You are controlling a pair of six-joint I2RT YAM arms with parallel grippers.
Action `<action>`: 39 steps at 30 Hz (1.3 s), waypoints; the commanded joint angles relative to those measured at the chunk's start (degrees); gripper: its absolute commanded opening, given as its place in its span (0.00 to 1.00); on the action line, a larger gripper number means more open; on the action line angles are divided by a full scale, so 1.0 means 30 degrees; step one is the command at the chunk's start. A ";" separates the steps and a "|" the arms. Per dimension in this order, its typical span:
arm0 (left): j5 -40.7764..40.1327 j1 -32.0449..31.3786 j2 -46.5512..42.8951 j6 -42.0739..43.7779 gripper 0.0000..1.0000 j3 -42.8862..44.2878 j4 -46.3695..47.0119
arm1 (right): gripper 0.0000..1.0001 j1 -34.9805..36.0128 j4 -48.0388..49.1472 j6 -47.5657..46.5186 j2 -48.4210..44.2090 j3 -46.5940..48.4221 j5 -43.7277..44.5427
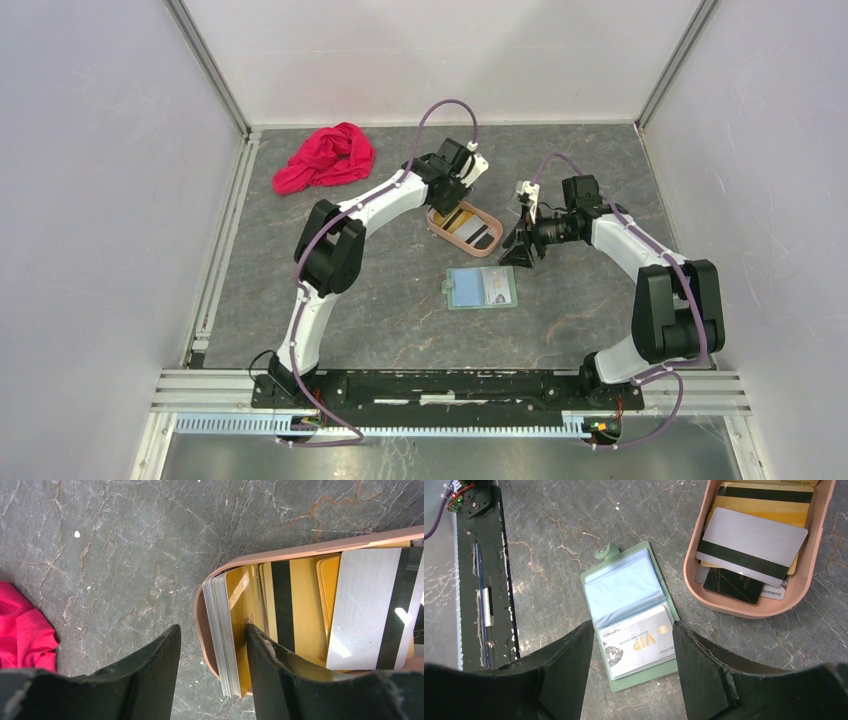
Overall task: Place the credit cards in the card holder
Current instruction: Pick up the credit card from the storage box.
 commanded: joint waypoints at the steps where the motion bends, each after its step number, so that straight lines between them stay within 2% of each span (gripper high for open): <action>1: 0.0343 0.0309 -0.1265 -0.0625 0.57 0.0870 -0.0233 | 0.66 -0.0106 -0.0040 -0.0461 -0.0057 0.0805 -0.0558; 17: 0.0869 0.0354 -0.1606 -0.1035 0.50 0.0952 -0.0211 | 0.66 -0.0119 -0.0155 -0.0521 -0.0018 0.0801 -0.0631; 31: 0.1274 0.0353 -0.1690 -0.1019 0.26 0.1023 -0.0309 | 0.66 -0.0097 -0.0223 -0.0600 0.0093 0.0845 -0.0660; 39: 0.1542 0.0375 -0.1861 -0.1123 0.21 0.1159 -0.0308 | 0.66 -0.0130 -0.0318 -0.0653 0.0152 0.0873 -0.0683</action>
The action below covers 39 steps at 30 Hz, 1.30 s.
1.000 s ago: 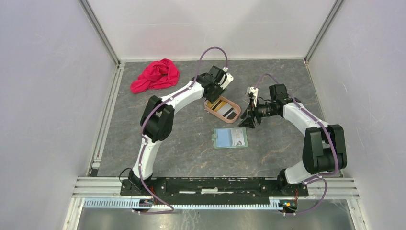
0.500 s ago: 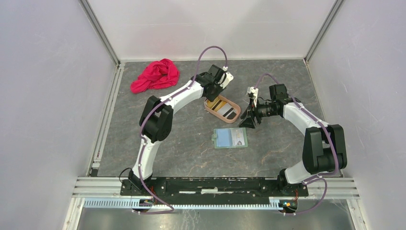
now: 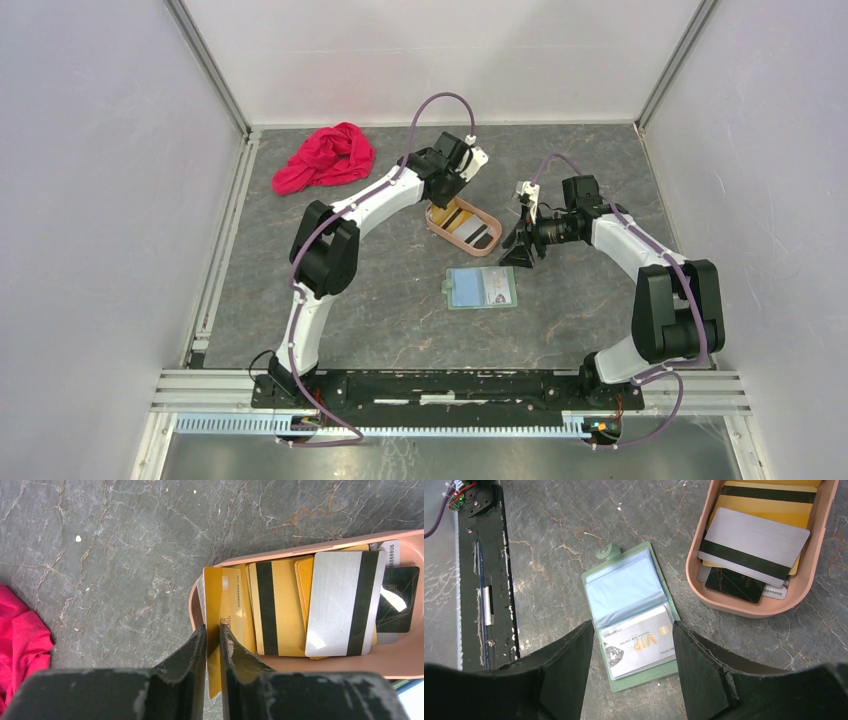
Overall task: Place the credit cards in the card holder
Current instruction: Pick up the credit card from the storage box, then insert the credit card into the card holder.
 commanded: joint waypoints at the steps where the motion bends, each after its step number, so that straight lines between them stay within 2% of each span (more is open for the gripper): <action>1: 0.0396 0.0172 -0.1286 -0.0498 0.19 0.0863 0.0108 | 0.66 -0.0118 -0.0201 -0.0419 0.0143 0.0870 -0.0544; 12: 0.2018 0.0194 -0.1487 -0.0564 0.02 0.1251 -0.0333 | 0.66 -0.0127 -0.0303 -0.0505 0.0172 0.0892 -0.0538; 20: 0.3500 0.0387 -0.1950 -0.1237 0.02 0.1224 -0.0333 | 0.66 -0.0129 -0.0523 -0.0753 0.0136 0.0936 -0.0654; 27: 0.6214 0.0611 -0.3572 -0.3435 0.02 0.0188 0.0268 | 0.66 -0.0214 -0.0297 -0.0931 -0.0734 0.0734 -0.0734; 30: 0.7745 0.0615 -0.5439 -0.4972 0.02 -0.2252 0.2307 | 0.66 -0.0307 0.0055 -0.0814 -0.1327 0.0484 -0.0662; 33: 0.9962 0.0664 -0.7841 -0.7691 0.02 -0.5865 0.5782 | 0.65 -0.0467 0.0682 -0.0427 -0.2186 0.0057 -0.0752; 36: 1.2015 0.0692 -1.0475 -1.1160 0.02 -1.0442 1.1109 | 0.66 -0.0551 0.2154 0.0643 -0.3158 -0.0659 -0.1359; 39: 1.2931 0.0697 -1.2722 -1.5231 0.02 -1.5058 1.7372 | 0.66 -0.0601 0.5287 0.3522 -0.4072 -0.2124 -0.2558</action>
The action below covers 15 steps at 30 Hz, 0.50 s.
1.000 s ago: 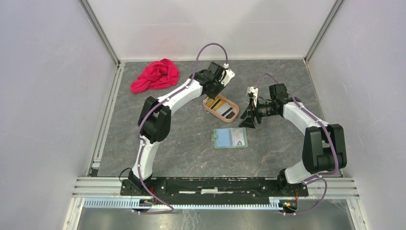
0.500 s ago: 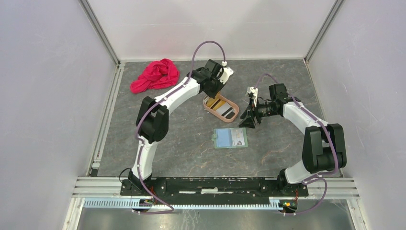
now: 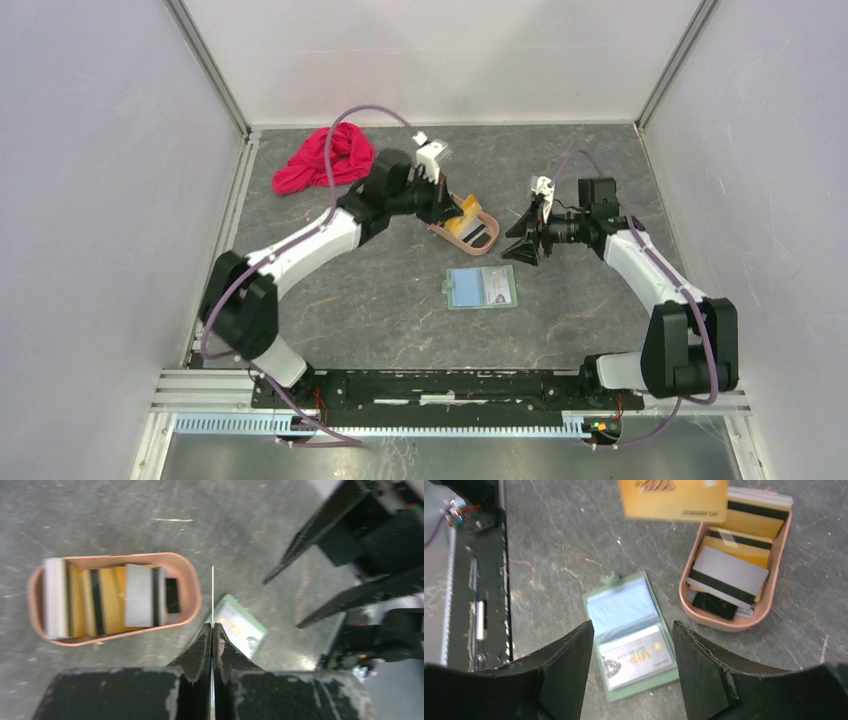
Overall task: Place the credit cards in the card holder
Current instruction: Insert the credit card into the card holder.
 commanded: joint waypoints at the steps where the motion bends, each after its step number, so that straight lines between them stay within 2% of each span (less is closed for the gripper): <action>1: 0.2920 0.0058 -0.3055 -0.8005 0.02 -0.5724 1.1265 | 0.66 -0.0104 0.5765 0.4887 -0.1563 -0.2225 -0.2363; 5: 0.1418 0.0043 -0.4448 -1.3248 0.02 -1.0692 1.9424 | 0.67 -0.0104 2.0139 1.8221 -0.2777 -0.7014 -0.1989; 7: 0.0305 0.0057 -0.4637 -1.5031 0.02 -1.2347 2.2875 | 0.67 -0.0055 2.5310 2.2785 -0.3150 -0.8779 -0.0988; 9: -0.0753 0.0058 -0.4475 -1.6650 0.02 -1.3754 2.5674 | 0.67 0.0216 2.7172 2.4945 -0.3066 -0.9160 -0.0838; 15: -0.2851 -0.0181 -0.2854 -1.9703 0.02 -1.6205 3.1638 | 0.67 0.1458 2.6950 2.7044 -0.2390 -0.8900 -0.0497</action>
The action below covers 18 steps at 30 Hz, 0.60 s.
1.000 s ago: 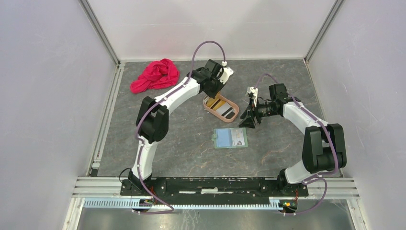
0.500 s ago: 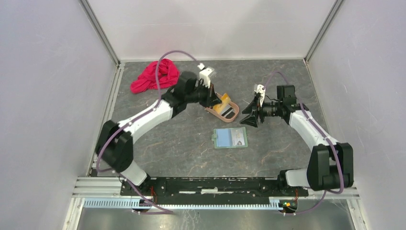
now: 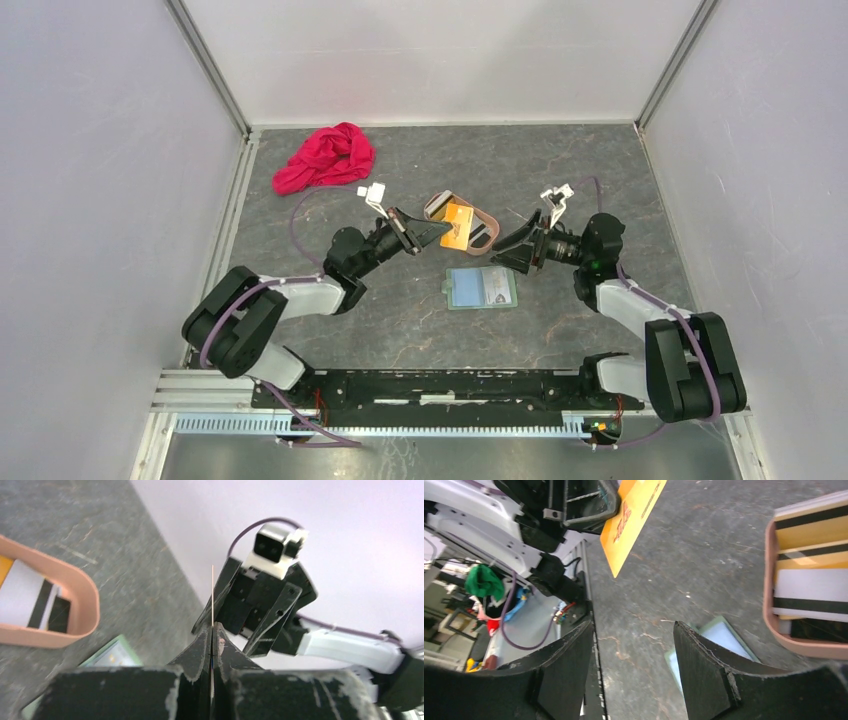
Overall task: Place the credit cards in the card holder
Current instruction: Insert the credit card into the card holder.
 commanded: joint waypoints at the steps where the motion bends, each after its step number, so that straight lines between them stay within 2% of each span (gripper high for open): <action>1: -0.2021 -0.0258 0.1258 -0.4031 0.02 -0.0927 0.8099 | 0.66 0.0981 0.3908 0.4209 0.0280 0.0473 0.0356; 4: -0.2481 -0.0850 0.2247 -0.4751 0.02 -0.1150 0.9854 | 0.63 0.1191 0.4380 0.5096 0.0497 0.0438 0.0620; 8: -0.2951 -0.1447 0.2824 -0.4687 0.02 -0.1242 1.0268 | 0.61 0.1302 0.6797 0.7027 0.0539 -0.0020 0.0714; 18: -0.2420 -0.2258 0.3743 -0.4866 0.02 -0.0859 1.0837 | 0.58 0.1325 0.6282 0.6870 0.0814 0.0415 0.0722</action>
